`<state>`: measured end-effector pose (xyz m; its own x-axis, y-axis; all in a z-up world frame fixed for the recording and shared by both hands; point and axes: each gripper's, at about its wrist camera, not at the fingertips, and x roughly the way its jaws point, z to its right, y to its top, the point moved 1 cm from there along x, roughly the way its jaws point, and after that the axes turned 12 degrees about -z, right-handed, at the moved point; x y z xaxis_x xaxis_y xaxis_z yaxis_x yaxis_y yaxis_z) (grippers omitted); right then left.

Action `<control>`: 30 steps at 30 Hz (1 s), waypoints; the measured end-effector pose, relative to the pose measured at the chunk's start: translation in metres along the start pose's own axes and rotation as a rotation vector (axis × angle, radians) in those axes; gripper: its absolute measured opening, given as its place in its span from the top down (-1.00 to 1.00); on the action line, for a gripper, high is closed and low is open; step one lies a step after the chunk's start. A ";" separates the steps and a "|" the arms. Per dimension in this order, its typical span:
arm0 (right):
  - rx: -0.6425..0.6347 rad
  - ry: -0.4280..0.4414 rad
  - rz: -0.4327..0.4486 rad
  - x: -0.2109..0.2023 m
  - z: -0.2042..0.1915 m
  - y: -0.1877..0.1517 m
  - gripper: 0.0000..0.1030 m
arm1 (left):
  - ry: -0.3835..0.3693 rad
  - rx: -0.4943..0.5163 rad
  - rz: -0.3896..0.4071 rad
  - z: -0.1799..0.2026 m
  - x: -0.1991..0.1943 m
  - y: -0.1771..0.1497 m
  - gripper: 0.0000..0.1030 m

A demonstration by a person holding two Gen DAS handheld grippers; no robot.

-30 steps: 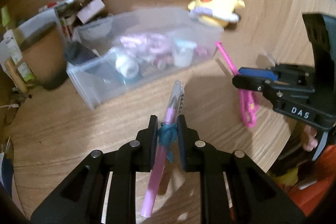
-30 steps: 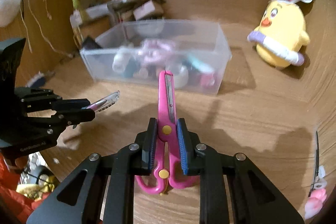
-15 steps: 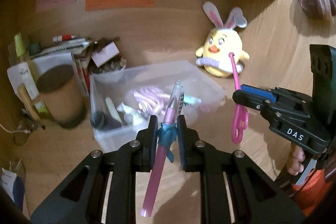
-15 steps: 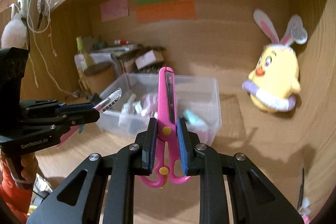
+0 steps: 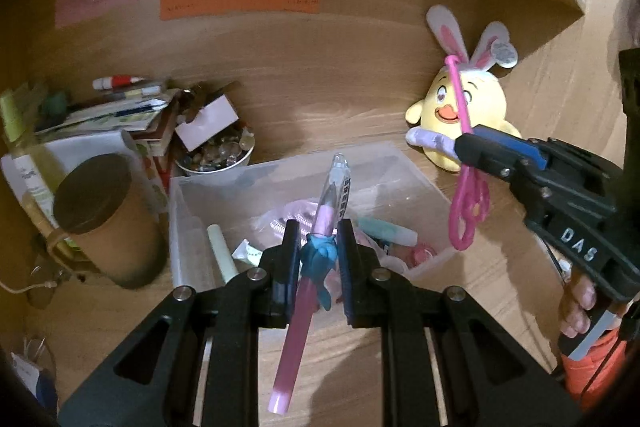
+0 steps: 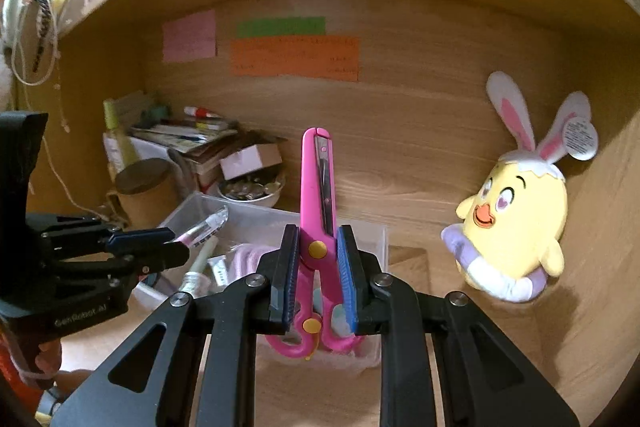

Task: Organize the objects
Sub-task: 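Lift the scissors and pen over the clear box and release both inside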

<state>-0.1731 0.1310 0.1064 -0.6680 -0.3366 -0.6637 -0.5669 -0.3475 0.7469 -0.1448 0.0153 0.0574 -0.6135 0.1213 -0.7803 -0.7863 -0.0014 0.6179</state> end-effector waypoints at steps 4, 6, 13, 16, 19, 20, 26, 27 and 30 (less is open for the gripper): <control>-0.025 0.015 -0.075 0.031 0.000 0.004 0.67 | 0.006 0.001 -0.039 -0.001 0.019 0.008 0.66; -0.035 0.027 -0.111 0.044 -0.002 0.003 0.67 | 0.007 0.001 -0.056 -0.001 0.026 0.009 0.66; -0.070 0.049 -0.223 0.081 -0.009 -0.006 0.67 | 0.005 -0.010 -0.102 -0.007 0.045 0.010 0.66; -0.070 0.064 -0.255 0.090 -0.011 -0.009 0.66 | -0.006 -0.013 -0.092 -0.007 0.043 0.009 0.66; -0.069 0.053 -0.266 0.094 -0.012 -0.011 0.66 | -0.010 0.000 -0.080 -0.005 0.037 0.008 0.58; -0.070 0.052 -0.270 0.095 -0.012 -0.011 0.66 | -0.009 0.003 -0.074 -0.004 0.035 0.007 0.54; -0.058 0.063 -0.241 0.081 -0.012 -0.012 0.31 | -0.002 0.010 -0.019 0.000 0.014 0.003 0.11; -0.055 0.065 -0.231 0.077 -0.011 -0.011 0.28 | -0.004 0.007 -0.007 0.000 0.009 0.001 0.04; -0.050 0.056 -0.201 0.062 -0.010 -0.012 0.16 | 0.001 -0.004 0.029 -0.001 -0.003 -0.002 -0.17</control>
<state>-0.2028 0.1050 0.0562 -0.5157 -0.3036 -0.8012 -0.6602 -0.4552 0.5974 -0.1419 0.0137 0.0581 -0.6358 0.1206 -0.7624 -0.7686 -0.0088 0.6396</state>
